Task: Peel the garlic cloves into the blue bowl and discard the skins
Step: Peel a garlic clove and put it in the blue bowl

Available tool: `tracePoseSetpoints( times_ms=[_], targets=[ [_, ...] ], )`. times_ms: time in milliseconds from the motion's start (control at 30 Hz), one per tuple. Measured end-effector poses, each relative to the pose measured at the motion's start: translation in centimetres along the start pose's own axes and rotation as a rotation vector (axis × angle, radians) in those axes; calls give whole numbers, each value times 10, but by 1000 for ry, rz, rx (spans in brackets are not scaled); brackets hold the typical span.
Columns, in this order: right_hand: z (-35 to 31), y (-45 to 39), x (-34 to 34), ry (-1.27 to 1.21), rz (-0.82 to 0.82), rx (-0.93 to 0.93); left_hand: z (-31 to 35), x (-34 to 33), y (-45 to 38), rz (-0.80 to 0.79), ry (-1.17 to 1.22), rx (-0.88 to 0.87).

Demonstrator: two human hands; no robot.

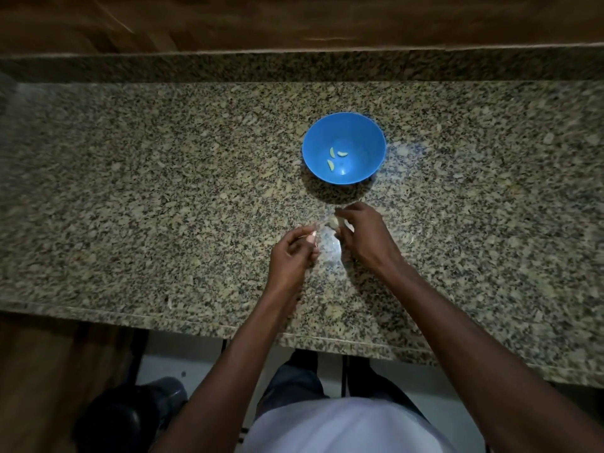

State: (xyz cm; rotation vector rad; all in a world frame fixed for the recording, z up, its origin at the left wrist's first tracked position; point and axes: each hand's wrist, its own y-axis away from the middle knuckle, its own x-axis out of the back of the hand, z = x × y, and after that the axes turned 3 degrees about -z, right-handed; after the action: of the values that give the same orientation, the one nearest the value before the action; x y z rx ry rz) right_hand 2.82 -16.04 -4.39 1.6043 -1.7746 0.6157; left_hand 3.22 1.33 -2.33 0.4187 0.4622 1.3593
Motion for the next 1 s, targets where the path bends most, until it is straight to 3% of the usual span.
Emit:
tracePoseSetpoints(
  times_ms=[67,133,233,300,367,567,667,800,1000],
  targets=[
    [-7,9,5,-19,77,10,3,-1,4,-21,-3,-32],
    [-17,26,15,-225,110,-131,4,-5,8,-39,-19,-78],
    [-22,50,19,-738,-117,-443,4,-13,16,-79,-73,-178],
    [-20,57,21,-1034,-148,-586,2,-16,19,-116,-182,-282],
    [-15,58,24,-1135,-141,-638,-1,-15,19,-165,-264,-352],
    [-6,54,32,-1242,-248,-712,-12,-6,13,-144,-452,-459],
    [-6,53,34,-1217,-276,-659,-16,-5,15,-139,-388,-445],
    [-12,52,32,-1176,-155,-594,-15,-7,20,-90,-117,-249],
    [-15,53,26,-1094,-146,-530,-15,-4,17,-94,-142,-238]
  ],
)
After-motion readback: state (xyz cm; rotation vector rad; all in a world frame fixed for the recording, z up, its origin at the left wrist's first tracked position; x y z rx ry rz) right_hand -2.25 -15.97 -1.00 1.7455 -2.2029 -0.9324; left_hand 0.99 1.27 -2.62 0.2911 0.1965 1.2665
